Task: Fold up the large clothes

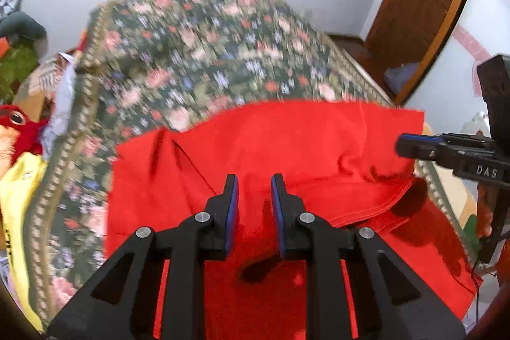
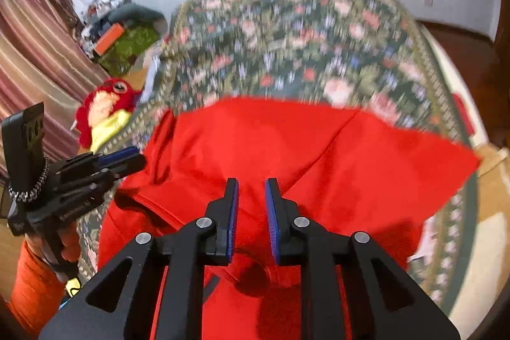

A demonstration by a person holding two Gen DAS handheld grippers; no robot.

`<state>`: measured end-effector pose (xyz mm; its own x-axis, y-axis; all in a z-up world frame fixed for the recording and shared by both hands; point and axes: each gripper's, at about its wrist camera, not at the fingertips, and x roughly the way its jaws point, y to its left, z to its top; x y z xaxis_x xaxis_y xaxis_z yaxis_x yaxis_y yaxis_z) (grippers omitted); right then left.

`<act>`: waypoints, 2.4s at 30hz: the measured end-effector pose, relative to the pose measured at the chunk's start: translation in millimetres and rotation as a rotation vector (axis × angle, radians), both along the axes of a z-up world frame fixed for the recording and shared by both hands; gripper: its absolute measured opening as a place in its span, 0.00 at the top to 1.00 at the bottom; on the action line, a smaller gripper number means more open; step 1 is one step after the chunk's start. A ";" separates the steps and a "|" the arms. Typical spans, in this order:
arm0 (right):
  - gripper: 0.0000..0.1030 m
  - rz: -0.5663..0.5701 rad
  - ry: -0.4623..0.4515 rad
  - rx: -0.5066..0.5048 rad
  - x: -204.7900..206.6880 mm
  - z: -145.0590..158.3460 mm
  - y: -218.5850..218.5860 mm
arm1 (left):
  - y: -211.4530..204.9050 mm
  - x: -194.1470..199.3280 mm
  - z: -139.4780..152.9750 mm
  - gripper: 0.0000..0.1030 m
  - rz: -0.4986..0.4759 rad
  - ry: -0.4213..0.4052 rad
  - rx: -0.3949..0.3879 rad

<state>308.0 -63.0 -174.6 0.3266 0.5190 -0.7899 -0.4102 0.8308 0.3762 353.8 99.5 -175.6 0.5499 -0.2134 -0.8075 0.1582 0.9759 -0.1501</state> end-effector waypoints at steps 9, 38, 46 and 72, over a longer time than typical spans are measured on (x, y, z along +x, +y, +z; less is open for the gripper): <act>0.83 0.098 0.061 -0.142 -35.4 -45.3 -6.2 | -8.4 -40.5 -66.8 0.70 -0.055 0.116 0.035; 0.18 0.252 -0.061 -0.245 -62.6 -55.4 27.7 | 91.4 69.7 -77.1 0.74 0.300 0.141 0.059; 0.17 0.253 -0.057 -0.240 -61.3 -56.4 27.7 | 132.1 45.6 -68.8 0.95 0.404 0.084 -0.057; 0.17 0.043 -0.072 -0.123 -45.9 2.3 -11.3 | 80.3 -47.0 -24.4 0.59 0.202 0.029 -0.005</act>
